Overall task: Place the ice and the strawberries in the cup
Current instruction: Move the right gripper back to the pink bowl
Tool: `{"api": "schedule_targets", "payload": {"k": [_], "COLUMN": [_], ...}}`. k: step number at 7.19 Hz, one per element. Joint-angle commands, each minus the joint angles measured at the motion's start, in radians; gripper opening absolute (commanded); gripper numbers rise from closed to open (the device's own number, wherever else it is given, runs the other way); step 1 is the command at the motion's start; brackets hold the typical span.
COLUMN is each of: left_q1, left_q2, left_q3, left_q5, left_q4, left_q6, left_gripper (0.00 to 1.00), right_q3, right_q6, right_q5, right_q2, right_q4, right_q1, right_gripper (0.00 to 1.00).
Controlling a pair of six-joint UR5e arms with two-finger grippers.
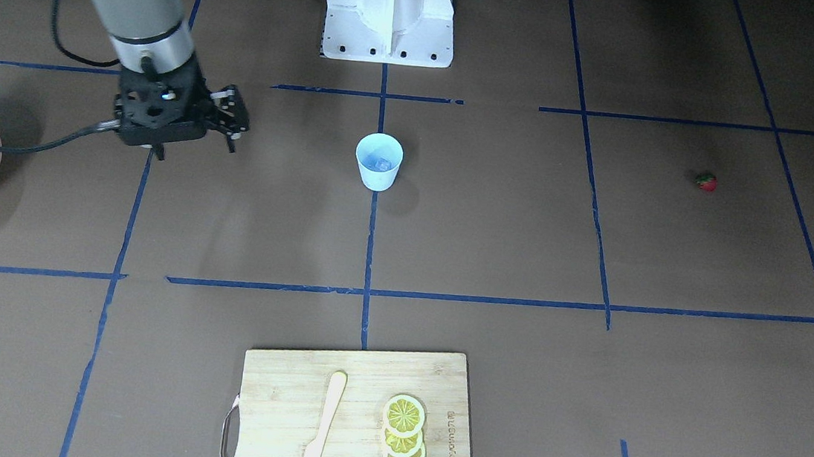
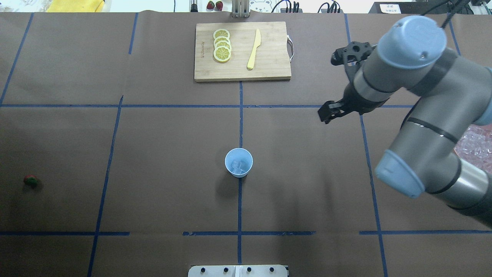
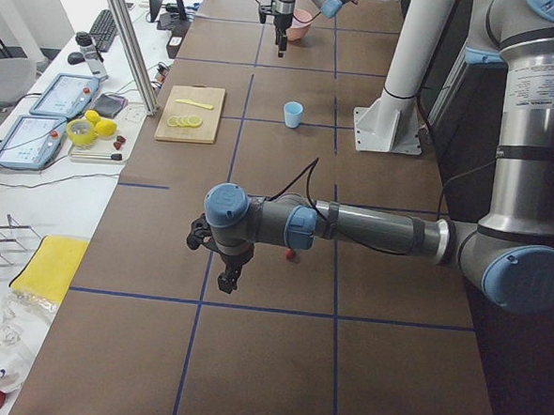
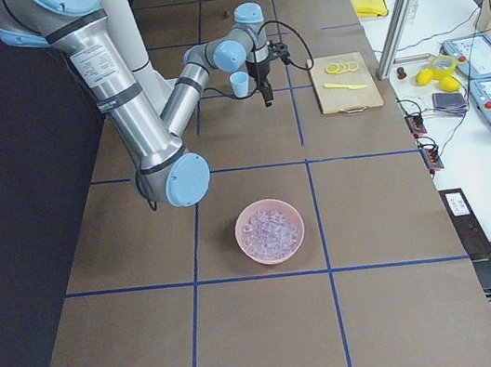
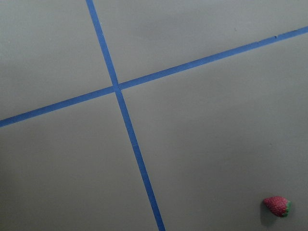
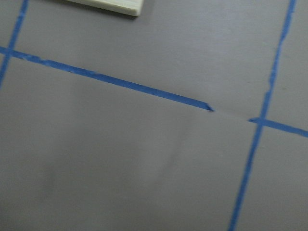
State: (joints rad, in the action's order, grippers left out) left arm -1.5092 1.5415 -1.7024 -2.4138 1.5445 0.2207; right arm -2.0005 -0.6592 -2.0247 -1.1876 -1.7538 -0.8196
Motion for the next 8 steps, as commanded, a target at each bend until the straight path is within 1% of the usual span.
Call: {"api": "schedule_targets", "payload": {"k": [1,2,3,4,5,6,8], "left_q1": [0.001,0.001,0.001,0.001,0.001,0.001,0.001], "left_q2": [0.026,0.026,0.026,0.026,0.026,0.026,0.026], "left_q3": [0.007,0.01,0.009,0.009,0.009,0.007,0.007], "left_q5": [-0.001,0.001,-0.001,-0.001,-0.001,-0.001,-0.001], "left_q4": [-0.004,-0.001,0.0,0.0,0.0,0.0,-0.001], "left_q6": [-0.003,0.0,0.0,0.0,0.0,0.0,0.0], "left_gripper": [1.0,1.0,1.0,1.0,1.0,1.0,1.0], "right_q3": [-0.073,-0.063,-0.028,0.023,0.082,0.127,0.189], "right_q6": [0.342,0.528,0.743,0.911,0.993,1.022,1.011], "right_q5": [-0.128,-0.206,-0.238,-0.28,-0.301,-0.299,-0.298], "right_q2": [-0.226,-0.319,-0.405,-0.452,-0.489,-0.509,-0.558], "right_q4": [0.002,0.013,0.014,0.013,0.014,0.014,0.014], "right_q1": [-0.222,-0.359,-0.471,-0.575,-0.684,-0.757,-0.853], "right_gripper": [0.99,0.99,0.99,0.99,0.99,0.99,0.99]}}
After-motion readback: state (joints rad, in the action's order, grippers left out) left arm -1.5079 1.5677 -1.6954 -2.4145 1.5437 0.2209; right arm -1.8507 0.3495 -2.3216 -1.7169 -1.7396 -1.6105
